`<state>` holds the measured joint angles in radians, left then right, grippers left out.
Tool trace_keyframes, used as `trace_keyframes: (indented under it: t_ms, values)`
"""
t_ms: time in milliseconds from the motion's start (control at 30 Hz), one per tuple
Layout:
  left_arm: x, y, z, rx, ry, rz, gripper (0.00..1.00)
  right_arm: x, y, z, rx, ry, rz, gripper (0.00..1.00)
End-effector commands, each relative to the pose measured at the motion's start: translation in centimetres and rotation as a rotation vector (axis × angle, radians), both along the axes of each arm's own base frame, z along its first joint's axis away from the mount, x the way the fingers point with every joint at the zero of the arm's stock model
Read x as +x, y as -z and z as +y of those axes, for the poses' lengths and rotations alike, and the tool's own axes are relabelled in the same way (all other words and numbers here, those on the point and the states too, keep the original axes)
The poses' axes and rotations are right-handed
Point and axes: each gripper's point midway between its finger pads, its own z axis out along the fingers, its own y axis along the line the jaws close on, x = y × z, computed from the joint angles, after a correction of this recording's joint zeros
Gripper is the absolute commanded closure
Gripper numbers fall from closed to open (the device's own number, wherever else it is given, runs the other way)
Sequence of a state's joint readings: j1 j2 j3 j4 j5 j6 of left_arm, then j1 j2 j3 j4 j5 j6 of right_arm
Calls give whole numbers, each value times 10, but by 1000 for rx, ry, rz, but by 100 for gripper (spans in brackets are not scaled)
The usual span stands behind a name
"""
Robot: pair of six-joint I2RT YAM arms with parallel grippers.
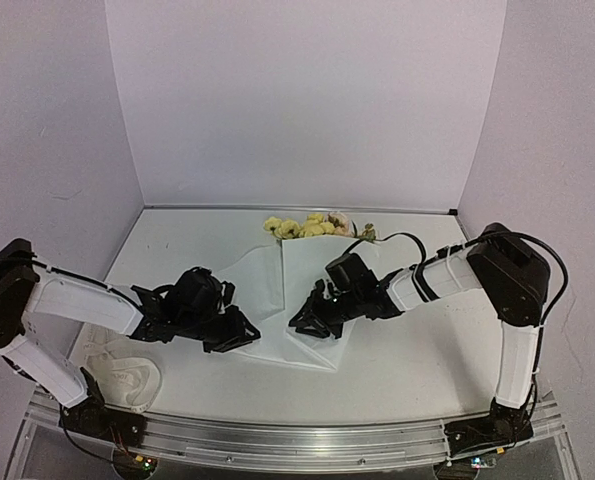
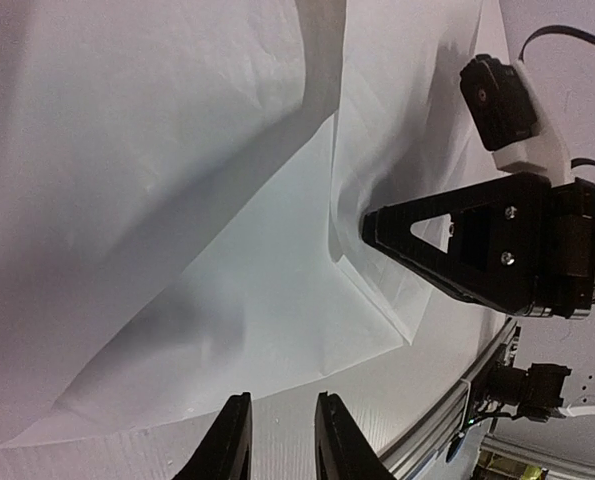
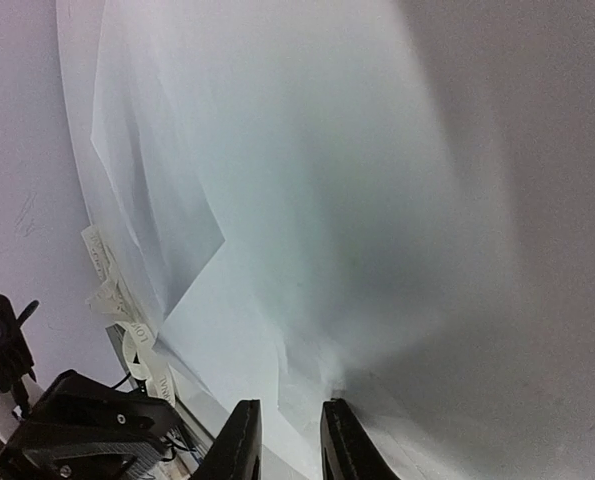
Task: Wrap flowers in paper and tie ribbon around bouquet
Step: Press the fold line on the 2/3-folded wrapping paper.
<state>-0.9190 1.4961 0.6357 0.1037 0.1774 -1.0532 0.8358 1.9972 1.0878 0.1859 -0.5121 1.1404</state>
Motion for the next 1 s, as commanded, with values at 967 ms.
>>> trace_keyframes:
  t_ms: [967]
  values:
    - [-15, 51, 38, 144, -73, 46, 80, -20, 41, 1, -37, -2, 45, 80]
